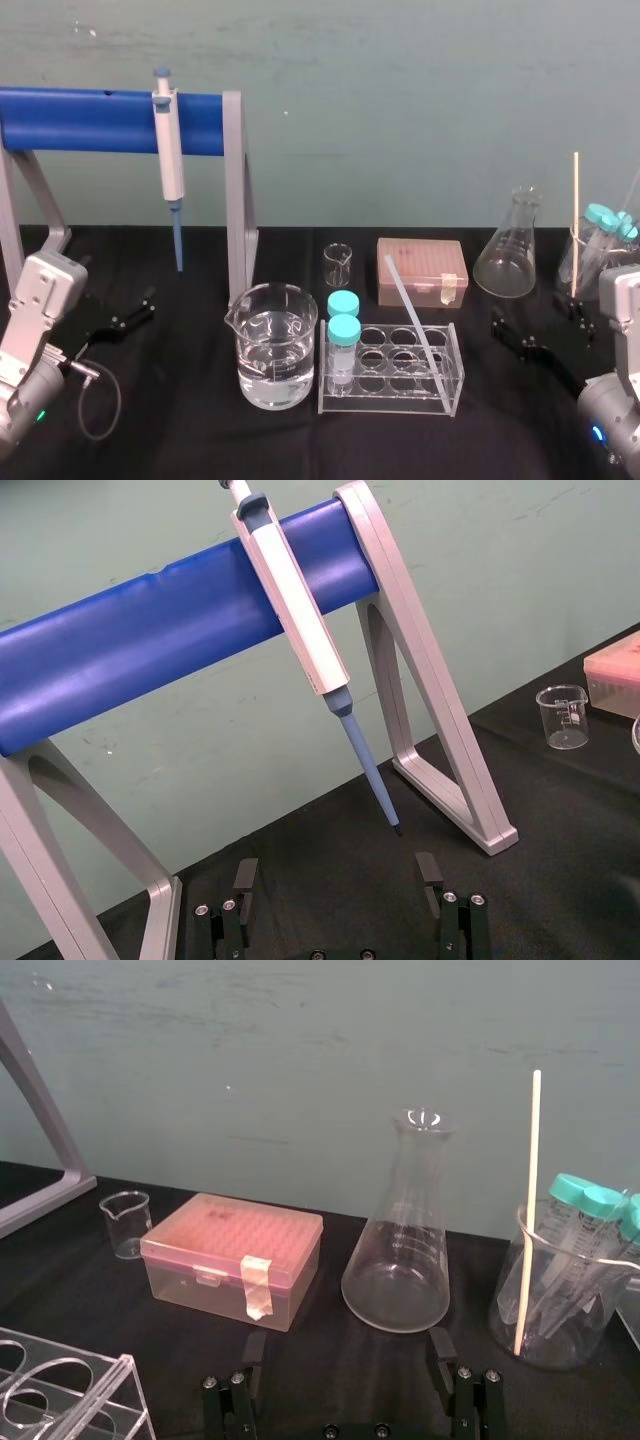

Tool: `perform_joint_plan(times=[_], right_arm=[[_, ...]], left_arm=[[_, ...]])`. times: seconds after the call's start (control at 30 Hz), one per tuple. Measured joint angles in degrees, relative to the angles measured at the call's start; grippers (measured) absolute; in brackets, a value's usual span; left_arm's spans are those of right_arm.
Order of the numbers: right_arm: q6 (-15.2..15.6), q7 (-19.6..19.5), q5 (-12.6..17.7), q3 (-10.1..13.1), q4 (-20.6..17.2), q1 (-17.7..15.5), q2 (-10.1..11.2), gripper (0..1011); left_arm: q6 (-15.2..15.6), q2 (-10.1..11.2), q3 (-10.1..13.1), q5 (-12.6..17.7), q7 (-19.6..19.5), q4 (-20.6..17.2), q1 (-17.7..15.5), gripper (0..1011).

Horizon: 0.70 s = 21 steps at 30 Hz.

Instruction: Pick up the stirring rod with one hand, then place it down.

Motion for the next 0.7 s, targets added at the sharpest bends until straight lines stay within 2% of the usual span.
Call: perform_joint_plan(times=[0.7], right_arm=[[-0.8, 0.1, 0.2, 0.0, -0.3, 0.0, 0.2, 1003]], left_arm=[[0.0, 0.0, 0.0, 0.0, 0.0, 0.0, 0.0, 1000]])
